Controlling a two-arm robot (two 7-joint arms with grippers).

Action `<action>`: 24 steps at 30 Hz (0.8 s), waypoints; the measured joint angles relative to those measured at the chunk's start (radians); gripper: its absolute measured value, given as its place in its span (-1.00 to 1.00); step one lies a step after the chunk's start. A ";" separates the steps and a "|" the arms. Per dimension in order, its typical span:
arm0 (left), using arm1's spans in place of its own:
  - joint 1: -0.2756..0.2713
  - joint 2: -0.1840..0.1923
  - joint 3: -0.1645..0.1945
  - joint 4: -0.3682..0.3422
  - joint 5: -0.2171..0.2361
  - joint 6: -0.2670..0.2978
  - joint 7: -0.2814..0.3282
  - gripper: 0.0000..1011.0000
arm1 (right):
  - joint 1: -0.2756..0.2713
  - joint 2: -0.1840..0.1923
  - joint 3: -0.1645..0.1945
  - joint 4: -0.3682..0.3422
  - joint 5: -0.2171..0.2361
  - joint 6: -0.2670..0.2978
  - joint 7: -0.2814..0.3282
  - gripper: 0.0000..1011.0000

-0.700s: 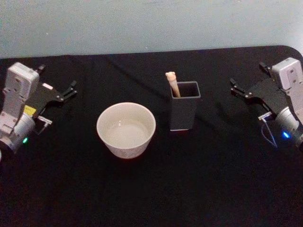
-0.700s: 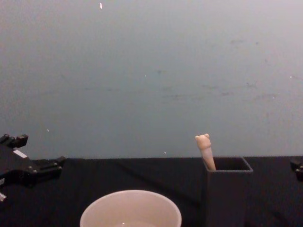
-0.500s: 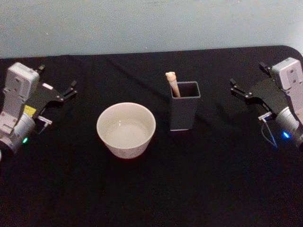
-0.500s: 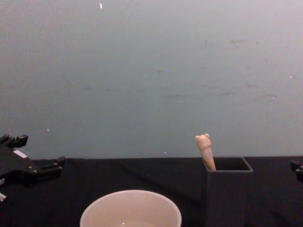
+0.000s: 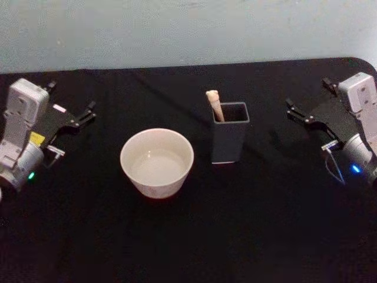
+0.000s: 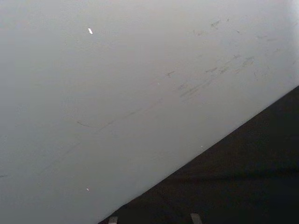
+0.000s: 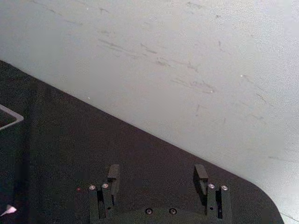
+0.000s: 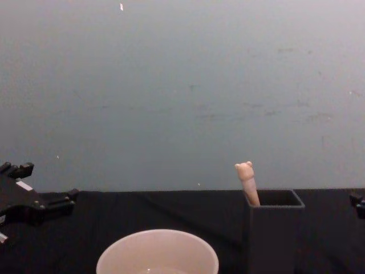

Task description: Pick up the stirring spoon with one hand, stir inside the cup, then place it back in its original position.

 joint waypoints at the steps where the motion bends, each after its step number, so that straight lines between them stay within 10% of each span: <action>1: 0.000 0.000 0.000 0.000 0.000 0.000 0.000 0.98 | 0.000 0.000 0.000 0.000 0.000 0.000 0.000 0.98; 24: 0.000 0.000 0.000 0.000 0.000 0.000 0.000 0.98 | 0.000 0.000 0.000 0.000 0.000 0.000 0.000 0.98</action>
